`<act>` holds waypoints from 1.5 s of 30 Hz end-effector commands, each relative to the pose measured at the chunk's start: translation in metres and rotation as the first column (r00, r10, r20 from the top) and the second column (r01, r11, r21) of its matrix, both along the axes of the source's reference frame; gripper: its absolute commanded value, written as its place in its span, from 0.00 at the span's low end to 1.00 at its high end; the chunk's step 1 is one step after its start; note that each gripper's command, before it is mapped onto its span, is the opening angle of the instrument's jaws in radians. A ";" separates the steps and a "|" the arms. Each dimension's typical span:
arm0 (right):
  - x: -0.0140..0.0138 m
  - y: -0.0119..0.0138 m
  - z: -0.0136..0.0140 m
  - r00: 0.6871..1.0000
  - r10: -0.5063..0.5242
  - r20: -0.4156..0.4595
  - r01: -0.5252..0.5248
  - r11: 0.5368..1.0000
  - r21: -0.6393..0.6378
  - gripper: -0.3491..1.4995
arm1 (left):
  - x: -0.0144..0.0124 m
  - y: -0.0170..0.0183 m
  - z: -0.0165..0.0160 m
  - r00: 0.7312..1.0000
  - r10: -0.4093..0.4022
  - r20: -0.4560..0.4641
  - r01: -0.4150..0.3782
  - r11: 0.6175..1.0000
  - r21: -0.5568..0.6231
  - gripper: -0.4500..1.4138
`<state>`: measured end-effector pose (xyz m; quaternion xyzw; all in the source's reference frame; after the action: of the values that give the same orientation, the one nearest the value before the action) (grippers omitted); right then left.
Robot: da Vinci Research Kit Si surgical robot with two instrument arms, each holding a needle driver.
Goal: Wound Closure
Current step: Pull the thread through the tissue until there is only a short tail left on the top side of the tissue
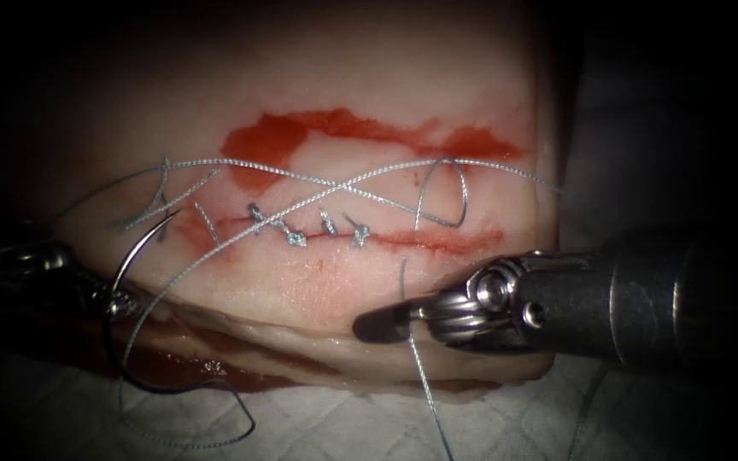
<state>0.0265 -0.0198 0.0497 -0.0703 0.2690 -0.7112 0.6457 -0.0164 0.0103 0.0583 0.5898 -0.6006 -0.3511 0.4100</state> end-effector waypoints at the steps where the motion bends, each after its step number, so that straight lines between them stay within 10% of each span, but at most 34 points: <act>1: 0.0009 0.0004 0.0008 1.000 0.002 0.006 -0.002 1.000 0.000 0.13 | -0.0005 0.0000 0.0004 1.000 0.002 0.003 -0.002 1.000 -0.001 0.00; 2: 0.0008 0.0005 0.0010 1.000 -0.001 0.011 0.001 1.000 0.001 0.00 | -0.0005 0.0000 0.0004 1.000 0.002 0.003 -0.002 1.000 -0.001 0.00; 14: -0.0035 0.0007 -0.0009 0.993 0.003 0.117 -0.001 1.000 -0.018 0.00 | -0.0005 0.0000 0.0004 1.000 0.002 0.002 -0.002 1.000 -0.001 0.00; 34: -0.0298 -0.0109 0.0101 0.865 0.063 0.498 -0.055 0.998 -0.031 0.00 | -0.0005 0.0000 0.0003 1.000 0.002 0.003 -0.002 1.000 0.000 0.00; 45: -0.0376 -0.0141 0.0115 0.809 0.064 0.584 -0.076 0.997 -0.004 0.00 | -0.0005 0.0001 0.0003 1.000 0.002 0.003 -0.002 1.000 0.001 0.00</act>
<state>-0.0115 -0.0336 0.0604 0.1484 0.0609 -0.6703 0.7245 -0.0164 0.0104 0.0581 0.5913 -0.6001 -0.3503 0.4093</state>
